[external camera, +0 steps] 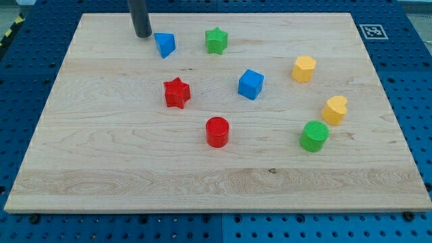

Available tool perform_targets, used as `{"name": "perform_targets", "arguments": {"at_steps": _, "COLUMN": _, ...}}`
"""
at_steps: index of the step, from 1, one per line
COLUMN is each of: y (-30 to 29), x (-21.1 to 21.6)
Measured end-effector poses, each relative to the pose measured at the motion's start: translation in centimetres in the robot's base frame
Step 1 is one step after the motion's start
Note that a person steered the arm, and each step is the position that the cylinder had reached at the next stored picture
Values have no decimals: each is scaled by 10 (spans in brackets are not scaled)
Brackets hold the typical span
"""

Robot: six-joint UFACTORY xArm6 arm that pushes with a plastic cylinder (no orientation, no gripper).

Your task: Place the blue blocks and yellow heart in a diagonal line

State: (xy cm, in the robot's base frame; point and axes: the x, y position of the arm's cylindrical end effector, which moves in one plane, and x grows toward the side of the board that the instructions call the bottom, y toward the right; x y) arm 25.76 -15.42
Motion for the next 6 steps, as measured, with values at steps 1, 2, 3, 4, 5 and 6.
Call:
{"name": "perform_targets", "arguments": {"at_steps": 1, "y": 15, "x": 0}}
{"name": "perform_targets", "arguments": {"at_steps": 2, "y": 36, "x": 0}}
{"name": "perform_targets", "arguments": {"at_steps": 3, "y": 37, "x": 4}}
{"name": "perform_targets", "arguments": {"at_steps": 4, "y": 35, "x": 13}}
{"name": "perform_targets", "arguments": {"at_steps": 5, "y": 35, "x": 15}}
{"name": "perform_targets", "arguments": {"at_steps": 6, "y": 35, "x": 22}}
